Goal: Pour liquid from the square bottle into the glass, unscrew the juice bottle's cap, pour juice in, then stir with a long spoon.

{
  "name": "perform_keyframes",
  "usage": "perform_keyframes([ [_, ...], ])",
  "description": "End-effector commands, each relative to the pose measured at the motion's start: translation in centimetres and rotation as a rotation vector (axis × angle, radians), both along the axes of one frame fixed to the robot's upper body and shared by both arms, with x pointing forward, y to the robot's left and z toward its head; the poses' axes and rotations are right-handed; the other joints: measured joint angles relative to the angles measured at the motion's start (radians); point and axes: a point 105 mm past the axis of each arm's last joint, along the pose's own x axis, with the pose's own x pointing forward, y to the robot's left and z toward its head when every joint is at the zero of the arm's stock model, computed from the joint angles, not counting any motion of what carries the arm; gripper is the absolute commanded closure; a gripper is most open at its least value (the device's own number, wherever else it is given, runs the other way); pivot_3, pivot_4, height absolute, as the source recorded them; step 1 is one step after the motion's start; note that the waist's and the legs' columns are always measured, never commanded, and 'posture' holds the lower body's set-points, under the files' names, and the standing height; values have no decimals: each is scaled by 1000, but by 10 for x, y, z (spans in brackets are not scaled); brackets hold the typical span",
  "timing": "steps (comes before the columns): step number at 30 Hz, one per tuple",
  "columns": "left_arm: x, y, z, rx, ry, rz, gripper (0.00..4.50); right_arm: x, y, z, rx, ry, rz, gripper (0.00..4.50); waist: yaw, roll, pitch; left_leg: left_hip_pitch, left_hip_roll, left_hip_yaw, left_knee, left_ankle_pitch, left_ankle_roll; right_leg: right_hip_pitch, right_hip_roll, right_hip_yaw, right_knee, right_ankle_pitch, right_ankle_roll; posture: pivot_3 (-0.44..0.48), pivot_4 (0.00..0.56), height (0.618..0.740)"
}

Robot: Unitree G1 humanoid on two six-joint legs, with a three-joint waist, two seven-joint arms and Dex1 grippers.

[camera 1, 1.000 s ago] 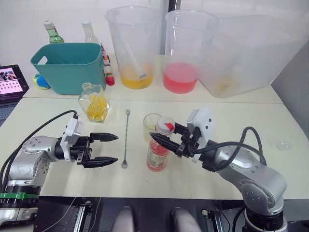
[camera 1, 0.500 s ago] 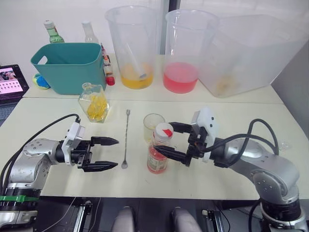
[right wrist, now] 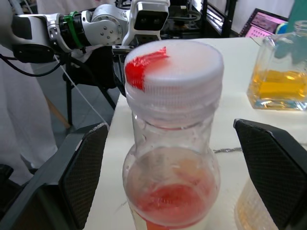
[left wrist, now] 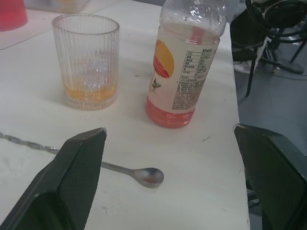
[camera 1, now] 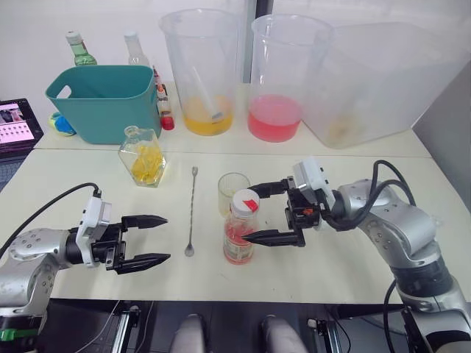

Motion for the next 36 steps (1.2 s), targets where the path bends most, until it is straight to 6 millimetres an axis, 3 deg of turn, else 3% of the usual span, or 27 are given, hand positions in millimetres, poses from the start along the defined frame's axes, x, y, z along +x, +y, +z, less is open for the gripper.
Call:
perform_keyframes([
  [1,-7,2,12,8,-55,18,0,-3,7,7,17,-38,61,61,-1,0,0,0,0,0,0,0,0,0,0,0,0,0,0,0,150,726],
  [3,-8,2,12,8,-56,24,0,-1,8,6,14,-39,64,61,1,0,0,0,0,0,0,0,0,0,0,0,0,0,0,0,150,726],
  [4,-8,2,12,8,-56,26,0,0,9,6,13,-39,63,299,3,0,0,0,0,0,0,0,0,0,0,0,0,0,0,0,150,726],
  [11,-8,-1,14,7,-66,21,0,6,10,7,20,-55,41,2515,1,0,0,0,0,0,0,0,0,0,0,0,0,0,0,0,150,726],
  [24,15,-8,14,-6,-74,-55,0,-1,11,27,85,-94,-90,2515,2,0,0,0,0,0,0,0,0,0,0,0,1,0,0,0,150,726],
  [36,30,-15,14,5,-66,-155,0,-11,17,5,90,-18,-273,2515,0,0,0,-1,0,0,0,0,0,-1,0,0,1,0,0,0,150,726],
])
